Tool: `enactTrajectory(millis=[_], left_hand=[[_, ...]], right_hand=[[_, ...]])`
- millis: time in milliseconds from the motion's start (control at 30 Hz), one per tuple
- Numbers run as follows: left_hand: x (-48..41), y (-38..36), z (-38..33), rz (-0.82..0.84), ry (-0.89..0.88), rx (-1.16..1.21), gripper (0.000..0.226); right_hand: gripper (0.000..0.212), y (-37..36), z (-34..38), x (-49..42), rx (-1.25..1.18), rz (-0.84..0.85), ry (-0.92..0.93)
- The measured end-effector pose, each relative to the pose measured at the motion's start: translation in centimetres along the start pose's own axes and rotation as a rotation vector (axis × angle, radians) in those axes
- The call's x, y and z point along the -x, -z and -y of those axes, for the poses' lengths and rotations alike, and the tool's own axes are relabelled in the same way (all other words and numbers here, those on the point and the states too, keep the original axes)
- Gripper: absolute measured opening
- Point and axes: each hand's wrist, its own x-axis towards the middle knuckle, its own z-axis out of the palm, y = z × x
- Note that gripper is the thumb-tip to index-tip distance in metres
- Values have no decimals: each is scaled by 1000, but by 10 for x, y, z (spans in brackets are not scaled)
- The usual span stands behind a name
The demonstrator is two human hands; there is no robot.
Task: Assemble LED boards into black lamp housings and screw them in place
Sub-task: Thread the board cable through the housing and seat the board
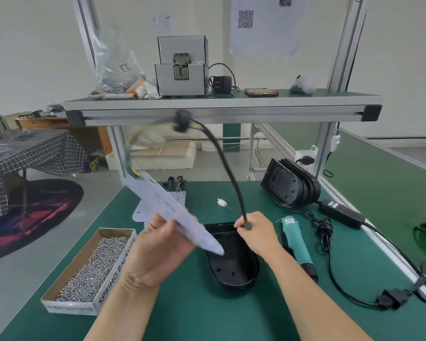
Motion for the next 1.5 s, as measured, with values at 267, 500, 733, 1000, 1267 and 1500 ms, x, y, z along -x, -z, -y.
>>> enactTrajectory(millis=[267, 500, 733, 1000, 1267, 1500], left_hand=[[3, 37, 12, -825, -66, -4, 33], [20, 57, 41, -889, 79, -54, 41], [29, 59, 58, -884, 214, 79, 50], [26, 57, 75, -853, 308, -11, 49], [26, 66, 79, -815, 265, -216, 44], [15, 59, 58, -710, 310, -441, 37]], right_hand=[[15, 40, 14, 4, -389, -449, 207], [17, 75, 66, 9, -513, -488, 395], [21, 52, 49, 5, -523, -371, 236], [23, 39, 33, -4, -408, -319, 197], [28, 48, 51, -13, -717, -181, 141], [27, 78, 66, -20, -754, -227, 284]])
